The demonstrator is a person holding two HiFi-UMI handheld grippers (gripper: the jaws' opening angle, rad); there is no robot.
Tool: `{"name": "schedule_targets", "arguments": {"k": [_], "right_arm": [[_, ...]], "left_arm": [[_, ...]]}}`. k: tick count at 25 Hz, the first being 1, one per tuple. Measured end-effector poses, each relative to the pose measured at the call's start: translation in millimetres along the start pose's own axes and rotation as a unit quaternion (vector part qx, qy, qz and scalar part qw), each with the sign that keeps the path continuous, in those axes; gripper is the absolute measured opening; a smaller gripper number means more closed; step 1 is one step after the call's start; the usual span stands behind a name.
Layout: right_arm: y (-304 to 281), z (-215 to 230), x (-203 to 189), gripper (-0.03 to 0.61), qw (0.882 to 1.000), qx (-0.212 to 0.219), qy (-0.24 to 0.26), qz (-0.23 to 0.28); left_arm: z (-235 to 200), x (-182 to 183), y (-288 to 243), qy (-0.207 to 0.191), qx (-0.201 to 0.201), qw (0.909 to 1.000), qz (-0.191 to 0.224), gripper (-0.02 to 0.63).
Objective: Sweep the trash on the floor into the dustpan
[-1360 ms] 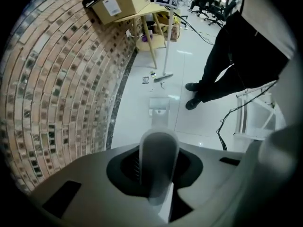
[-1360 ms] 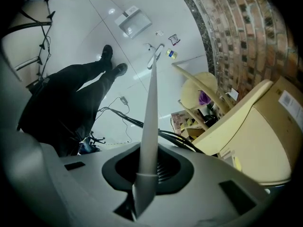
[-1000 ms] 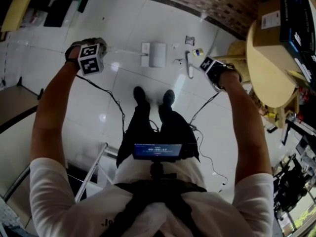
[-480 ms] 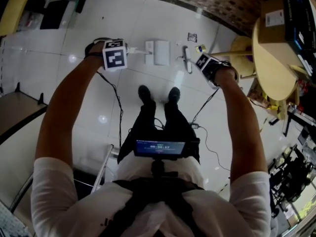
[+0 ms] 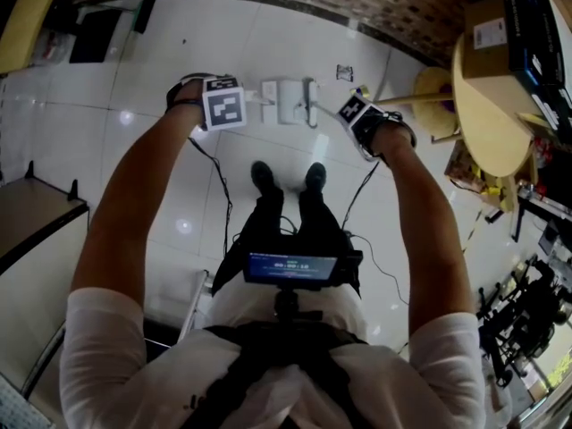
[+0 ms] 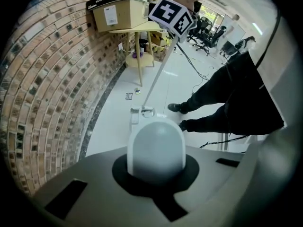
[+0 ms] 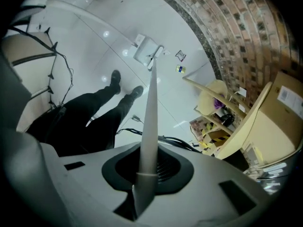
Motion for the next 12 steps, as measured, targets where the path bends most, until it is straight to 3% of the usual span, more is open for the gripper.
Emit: {"name": "schedule_targets", "arguments": {"k": [4, 12], "right_arm": [[13, -10, 8, 0.048, 0.999, 0.031, -0.009, 0.034], [32, -15, 15, 0.048, 0.999, 0.013, 0.004, 0.05]], "left_arm": [[-3, -1, 0, 0.001, -0.001, 1.0, 0.001, 0.003], [-5, -1, -1, 0.004, 0.004, 1.0, 0.007, 0.0]]}}
Point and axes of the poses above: the fingertips, and each gripper's own axes: y backward along the fingers, z to its right, x out of its top, the point moved 8 cm from there along y, backward along the fingers, and after that the axes turned 5 degrees about z, right-handed, at the moved point
